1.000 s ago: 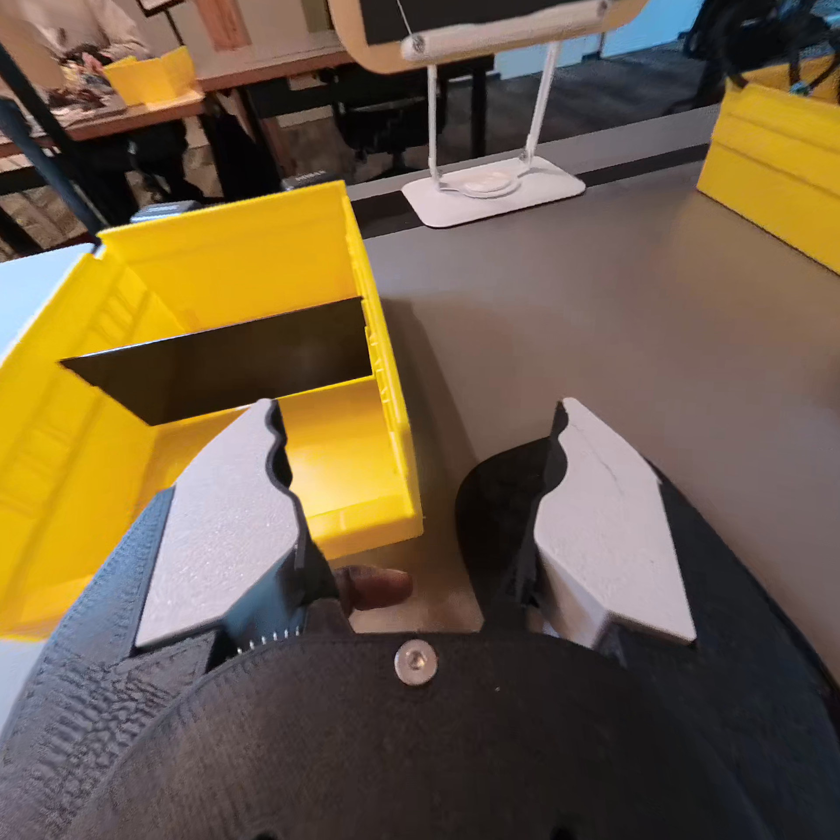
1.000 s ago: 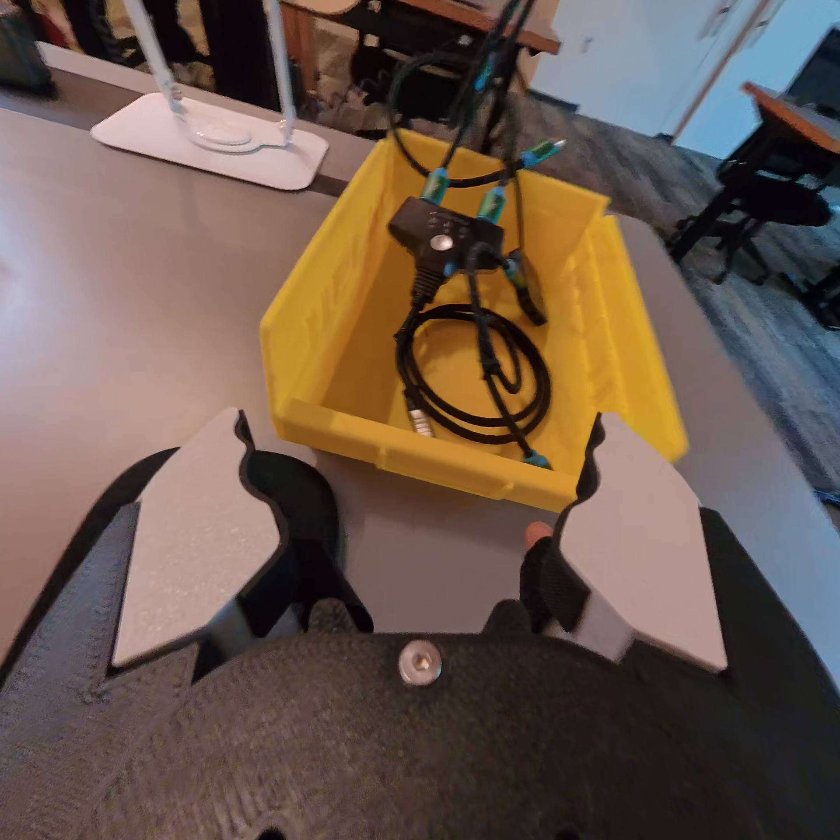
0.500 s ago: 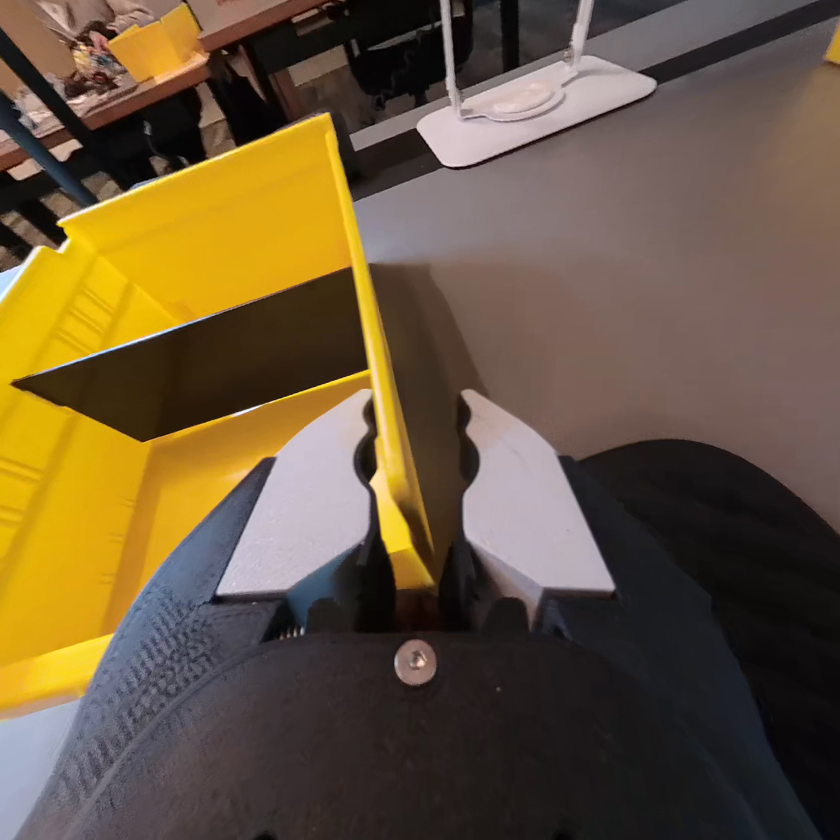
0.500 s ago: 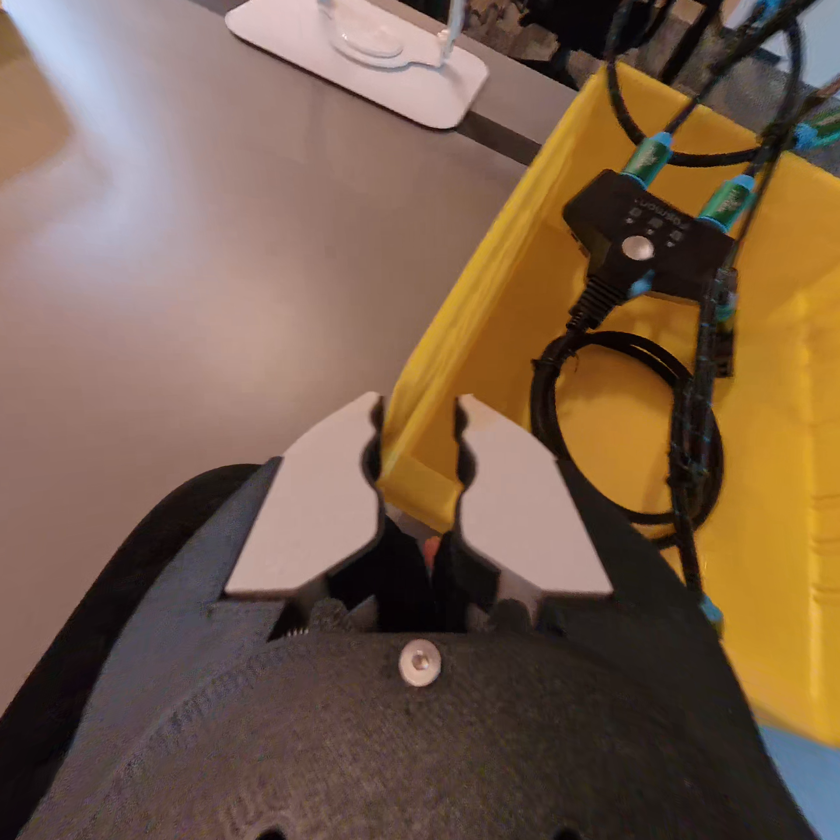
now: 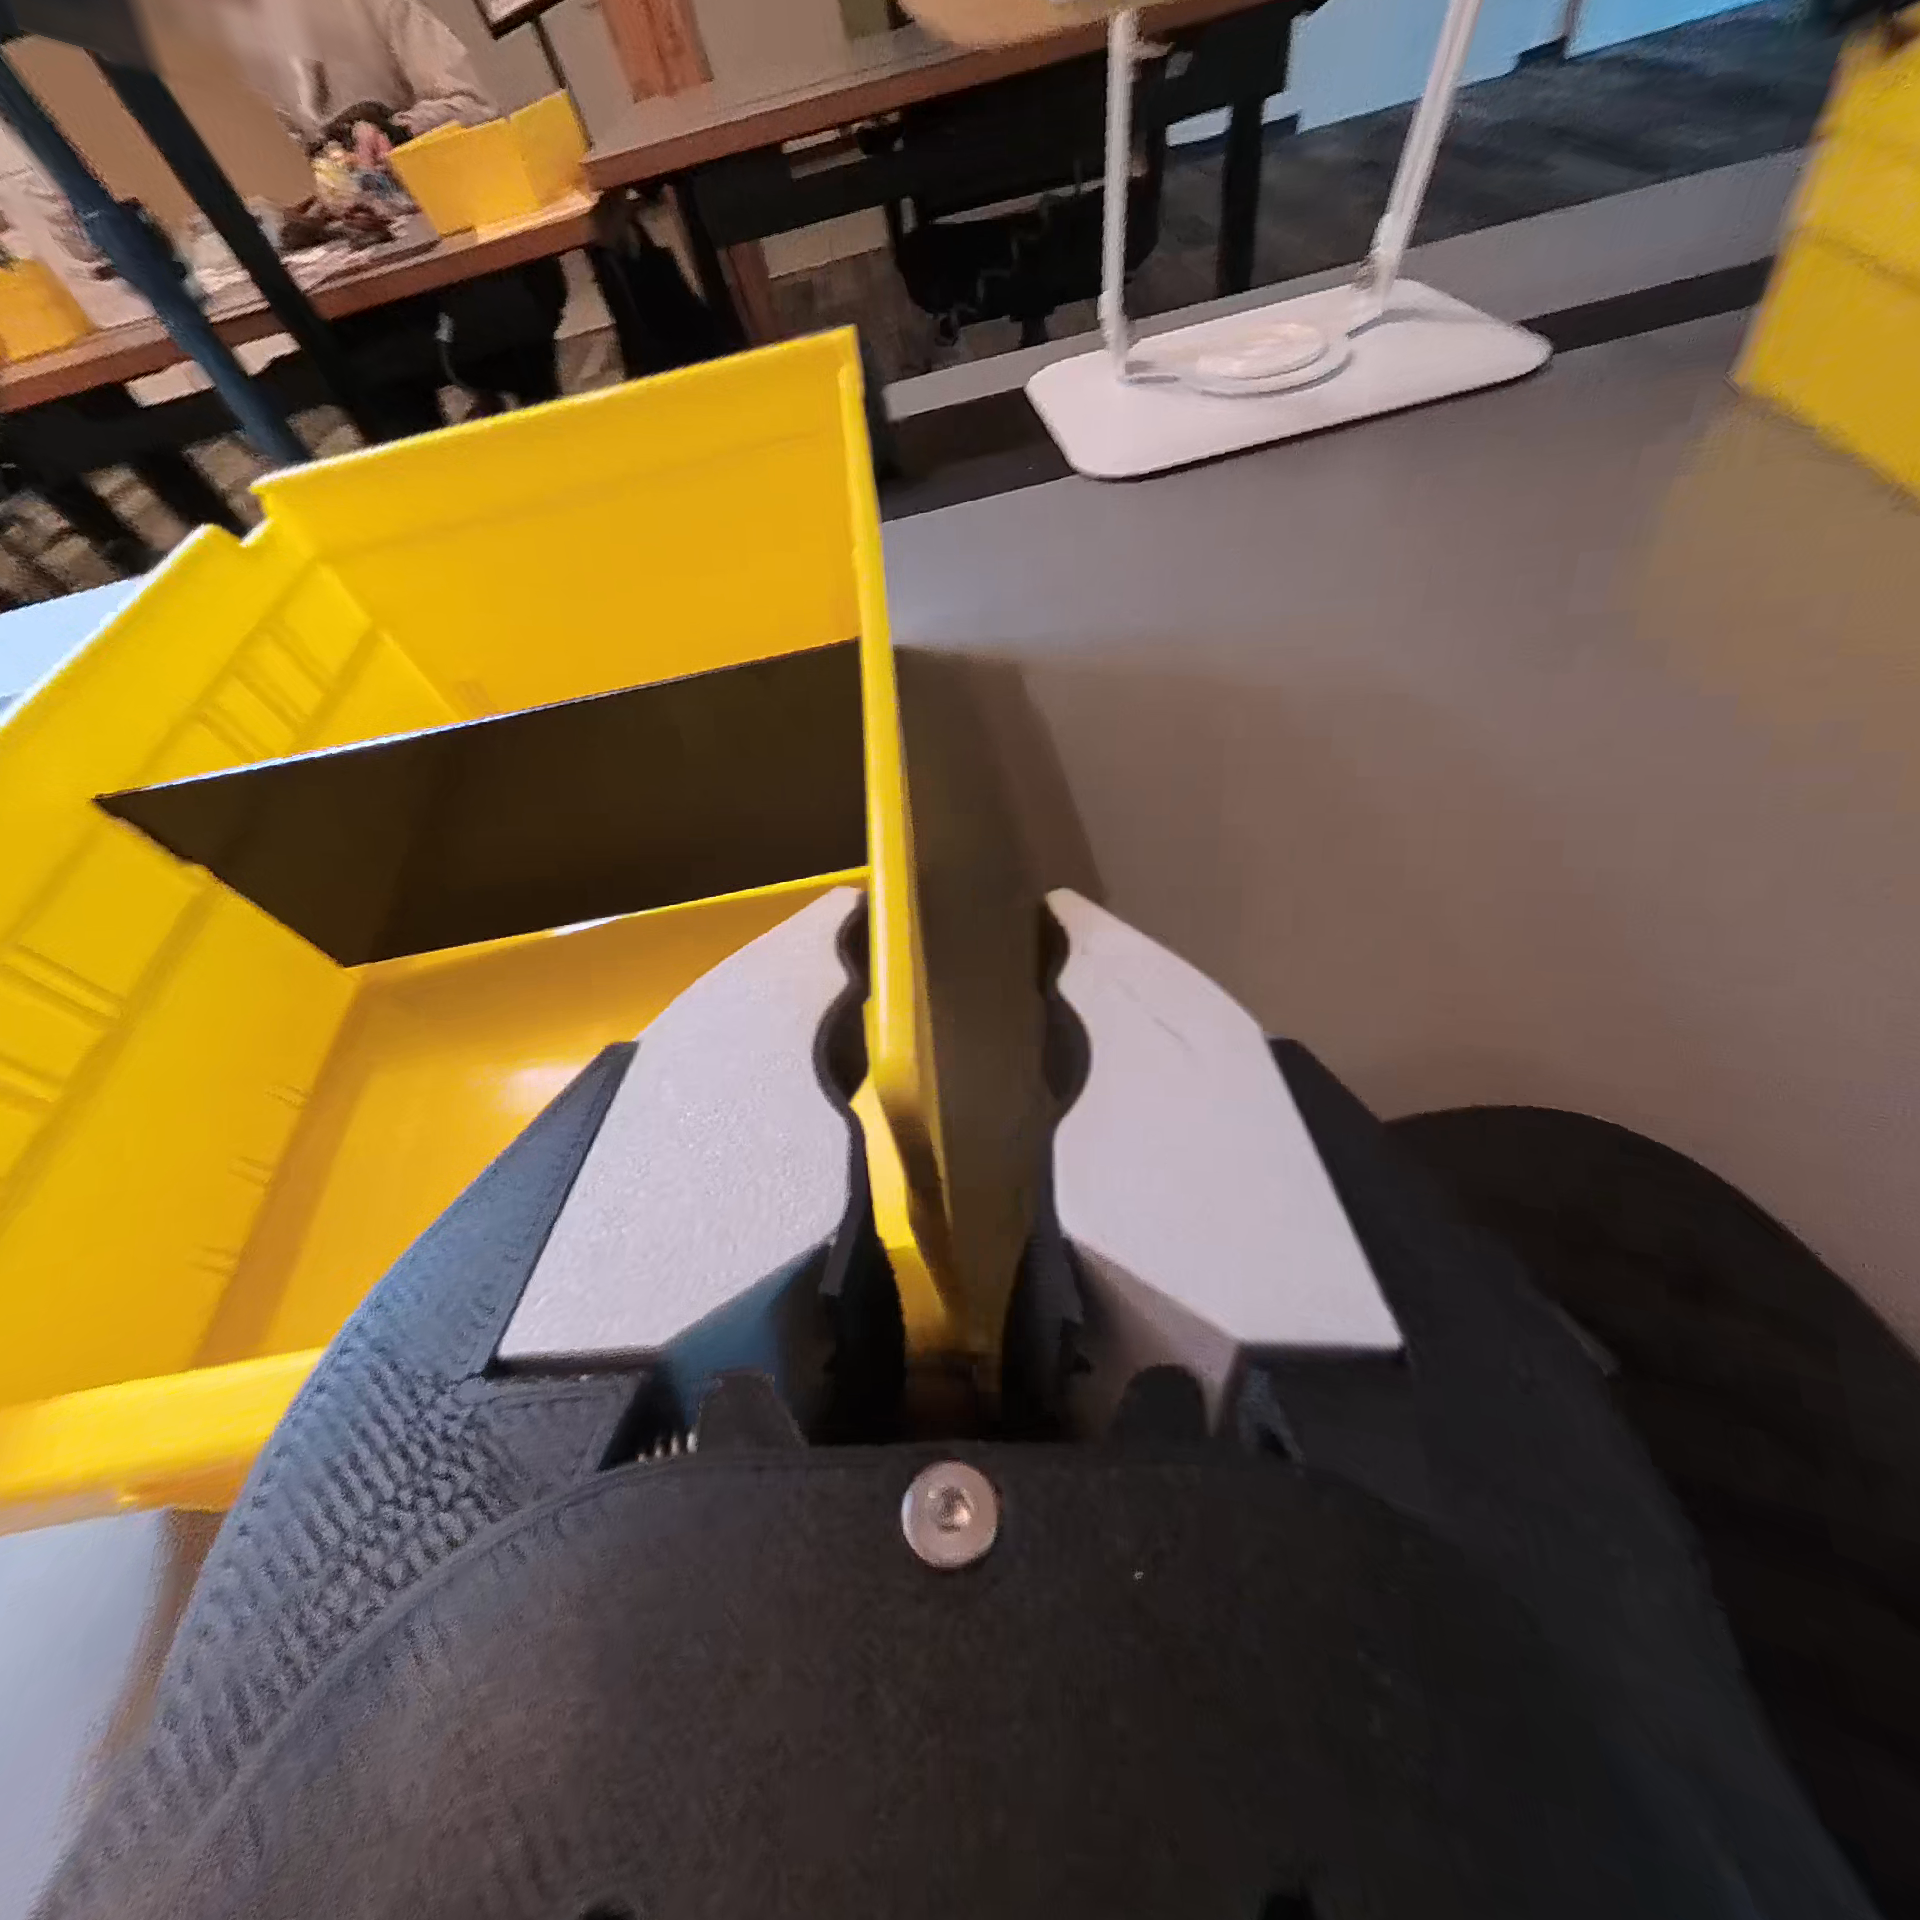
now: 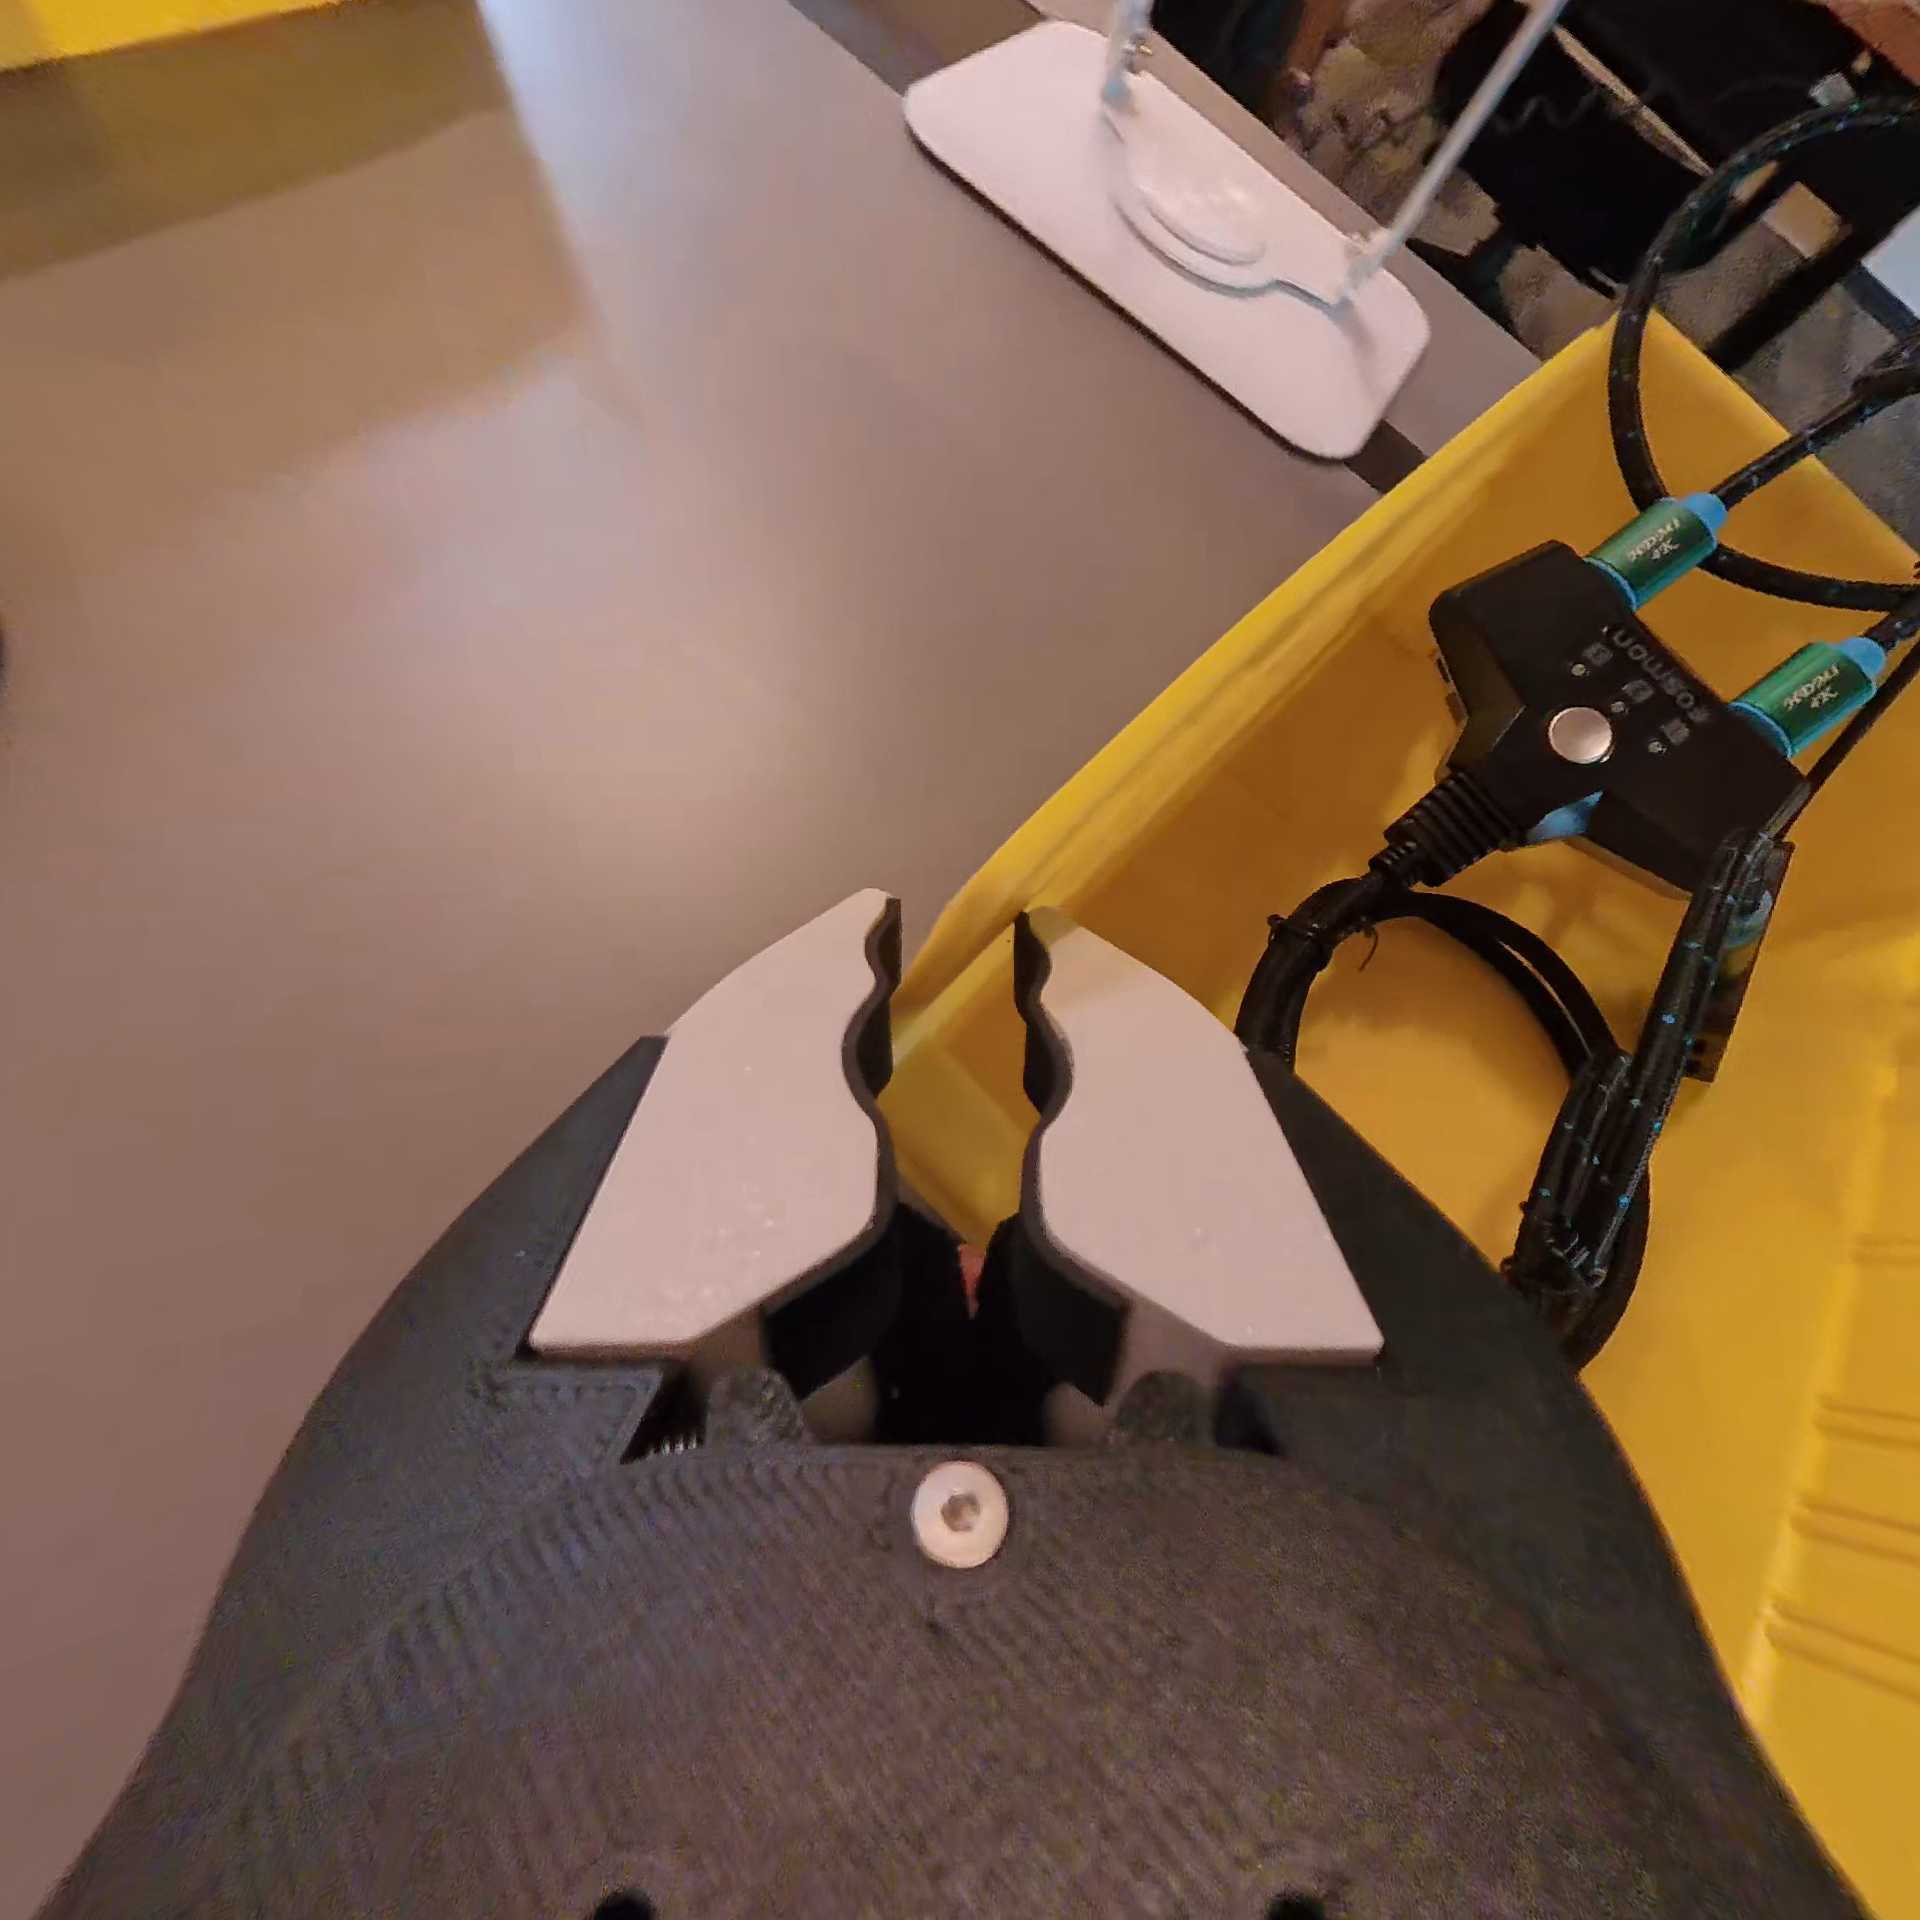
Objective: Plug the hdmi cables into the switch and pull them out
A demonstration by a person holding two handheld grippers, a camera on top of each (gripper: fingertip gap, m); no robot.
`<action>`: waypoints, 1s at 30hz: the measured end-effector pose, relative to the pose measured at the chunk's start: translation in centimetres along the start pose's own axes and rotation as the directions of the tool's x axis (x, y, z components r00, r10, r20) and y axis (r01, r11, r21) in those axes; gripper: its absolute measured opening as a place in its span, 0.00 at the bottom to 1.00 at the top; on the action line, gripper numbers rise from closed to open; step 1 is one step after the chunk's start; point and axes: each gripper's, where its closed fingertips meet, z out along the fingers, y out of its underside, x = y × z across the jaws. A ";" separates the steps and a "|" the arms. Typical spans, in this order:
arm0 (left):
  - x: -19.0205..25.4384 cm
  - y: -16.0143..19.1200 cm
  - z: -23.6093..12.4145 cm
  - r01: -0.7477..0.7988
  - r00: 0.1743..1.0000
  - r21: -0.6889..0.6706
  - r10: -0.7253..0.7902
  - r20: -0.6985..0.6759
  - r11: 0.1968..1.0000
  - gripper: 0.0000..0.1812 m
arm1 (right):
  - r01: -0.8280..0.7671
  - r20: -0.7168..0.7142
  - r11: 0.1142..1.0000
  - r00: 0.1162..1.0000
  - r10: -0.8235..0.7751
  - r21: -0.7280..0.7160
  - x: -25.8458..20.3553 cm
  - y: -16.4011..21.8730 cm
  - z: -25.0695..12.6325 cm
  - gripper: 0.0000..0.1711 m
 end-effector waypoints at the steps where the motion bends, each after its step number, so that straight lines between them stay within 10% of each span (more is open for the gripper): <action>1: 0.3 -0.5 -0.5 0.004 1.000 0.028 -0.003 -0.027 1.000 0.18 | 0.011 0.015 1.000 1.000 -0.011 0.004 -0.9 -0.6 0.3 0.12; 8: -2.9 -3.9 -6.7 0.023 0.998 0.274 -0.004 -0.070 0.961 0.23 | 0.094 0.112 0.995 0.989 -0.098 0.044 -7.6 -4.8 2.5 0.13; 30: -11.2 -0.1 -8.6 0.048 0.991 0.206 -0.072 0.111 0.977 0.23 | 0.204 0.232 0.964 0.943 -0.241 0.171 -19.4 -13.4 7.7 0.15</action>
